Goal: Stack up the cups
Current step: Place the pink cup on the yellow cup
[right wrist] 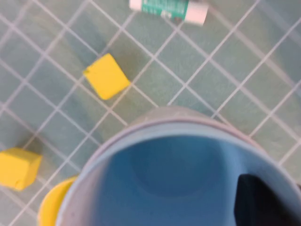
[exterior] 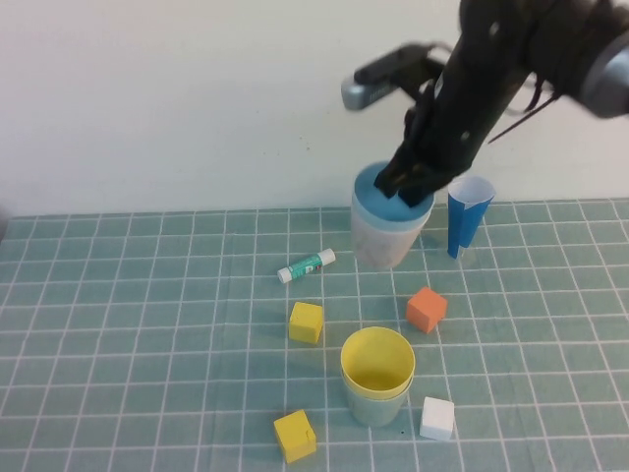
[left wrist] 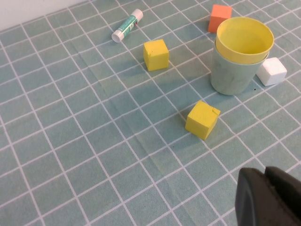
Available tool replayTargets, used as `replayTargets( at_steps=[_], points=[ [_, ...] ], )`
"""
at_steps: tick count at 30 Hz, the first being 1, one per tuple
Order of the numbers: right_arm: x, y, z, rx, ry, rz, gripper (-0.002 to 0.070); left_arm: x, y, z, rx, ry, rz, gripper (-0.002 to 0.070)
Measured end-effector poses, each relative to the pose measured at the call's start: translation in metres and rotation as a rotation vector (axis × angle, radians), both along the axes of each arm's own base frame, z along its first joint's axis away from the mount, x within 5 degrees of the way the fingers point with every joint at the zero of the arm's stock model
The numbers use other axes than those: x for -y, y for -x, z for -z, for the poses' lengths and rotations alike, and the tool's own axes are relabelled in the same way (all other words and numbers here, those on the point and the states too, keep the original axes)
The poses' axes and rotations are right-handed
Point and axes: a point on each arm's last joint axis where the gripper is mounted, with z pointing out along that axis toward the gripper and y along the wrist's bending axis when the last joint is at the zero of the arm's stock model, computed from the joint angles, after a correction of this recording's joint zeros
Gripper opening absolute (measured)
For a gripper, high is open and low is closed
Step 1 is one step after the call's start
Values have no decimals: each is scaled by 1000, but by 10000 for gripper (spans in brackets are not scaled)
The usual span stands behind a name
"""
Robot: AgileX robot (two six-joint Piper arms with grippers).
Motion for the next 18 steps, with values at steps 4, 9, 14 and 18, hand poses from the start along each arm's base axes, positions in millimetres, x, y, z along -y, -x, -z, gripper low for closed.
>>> replayTargets(
  at_steps=[4,9,14,18],
  points=[
    [-4,32,-34,35,-5,-64,34,0,0,0,0,0,0,-1],
    [-21,62,2,-80,60,-135,34,0,0,0,0,0,0,-1],
    [-21,69,38,-130,79,-107,34,0,0,0,0,0,0,-1],
    [-18,70,53,-132,83,-99,34,0,0,0,0,0,0,-1]
  ],
)
